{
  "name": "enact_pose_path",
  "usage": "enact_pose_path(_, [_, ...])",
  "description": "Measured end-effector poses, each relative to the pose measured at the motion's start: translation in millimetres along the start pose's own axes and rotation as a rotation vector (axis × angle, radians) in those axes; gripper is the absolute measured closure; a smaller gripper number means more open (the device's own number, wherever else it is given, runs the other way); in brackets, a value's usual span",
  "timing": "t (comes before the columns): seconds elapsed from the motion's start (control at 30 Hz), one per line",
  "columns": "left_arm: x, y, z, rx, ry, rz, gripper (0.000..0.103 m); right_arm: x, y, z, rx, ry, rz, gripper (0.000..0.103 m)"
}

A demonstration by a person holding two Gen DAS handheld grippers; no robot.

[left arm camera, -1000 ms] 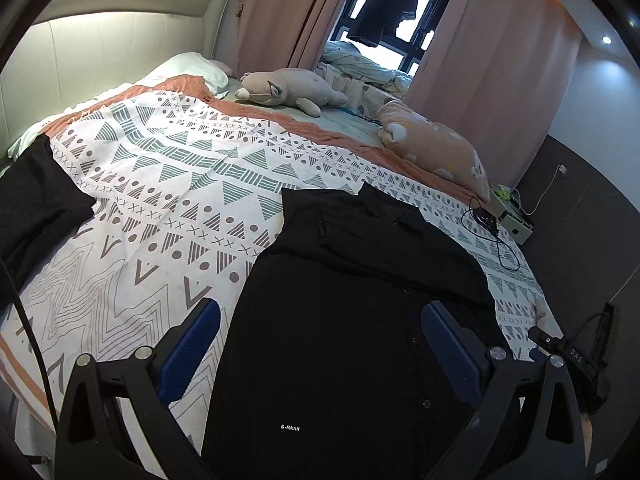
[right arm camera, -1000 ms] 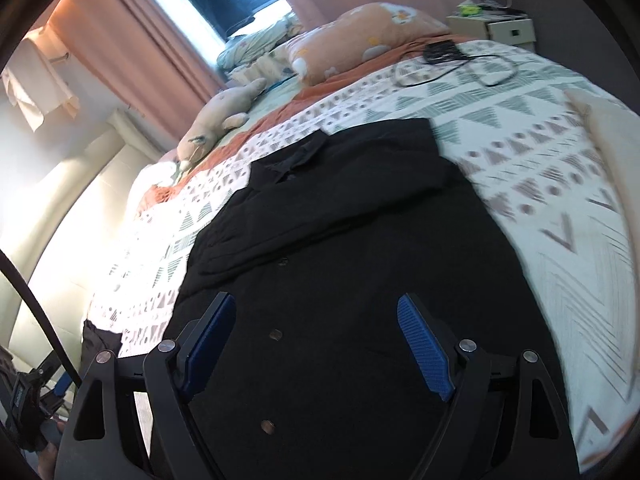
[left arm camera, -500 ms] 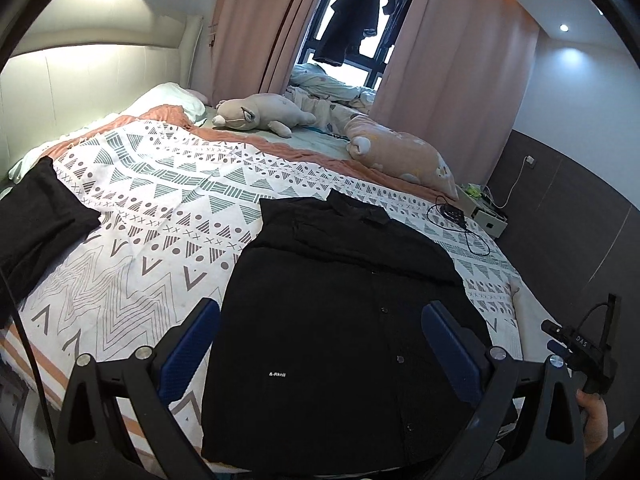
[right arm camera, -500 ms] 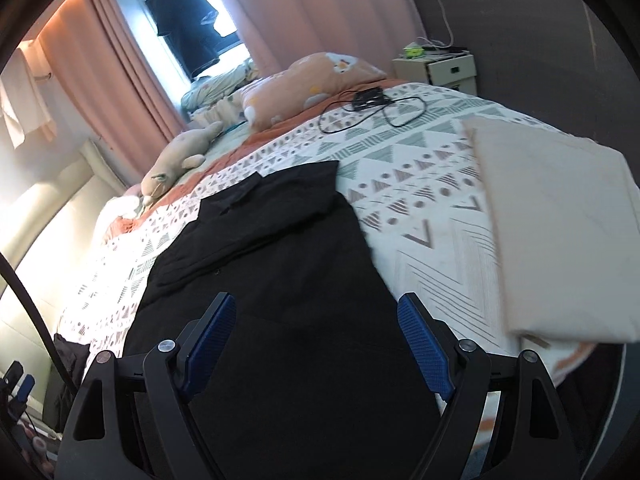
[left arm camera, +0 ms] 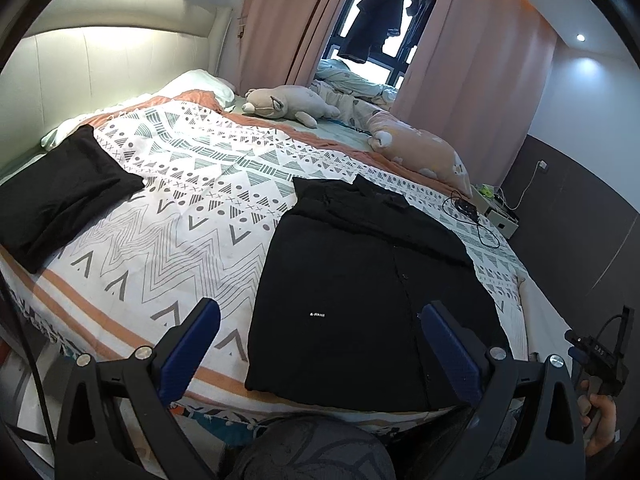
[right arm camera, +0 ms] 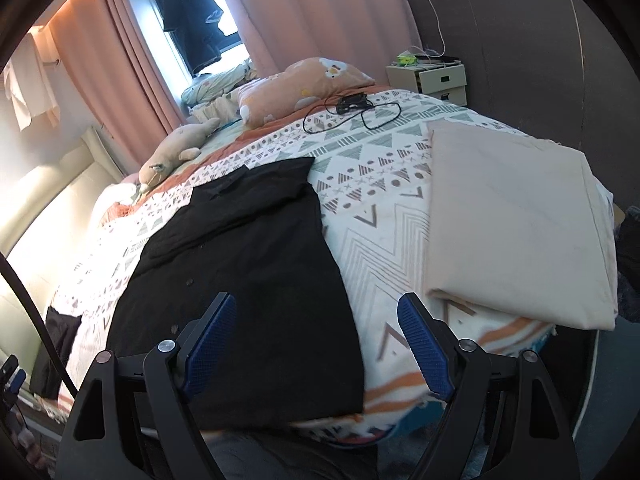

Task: Fold large clothes
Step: 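Lower both tools onto the hem of the black shirt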

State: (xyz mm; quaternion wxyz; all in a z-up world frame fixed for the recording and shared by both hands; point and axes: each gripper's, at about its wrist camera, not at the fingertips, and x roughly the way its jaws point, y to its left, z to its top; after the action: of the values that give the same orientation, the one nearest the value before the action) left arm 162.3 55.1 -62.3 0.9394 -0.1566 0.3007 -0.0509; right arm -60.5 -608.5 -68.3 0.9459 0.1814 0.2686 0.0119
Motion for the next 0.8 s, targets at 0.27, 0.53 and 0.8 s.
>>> enact_pose_path(0.27, [7.4,36.5,-29.2,-0.060,0.053,0.020,0.000,1.9,-23.0,-9.7,0.022,0.090,0.001,0.021])
enact_pose_path(0.53, [41.6,67.2,-54.8,-0.169,0.152,-0.021,0.010,23.9,-38.2,-25.1,0.076,0.160,0.053,0.021])
enact_pose_path(0.8, [87.2,85.1,-70.0,-0.262,0.259,-0.057,0.033,69.4,-54.9,-35.4,0.171,0.250,0.141,0.039])
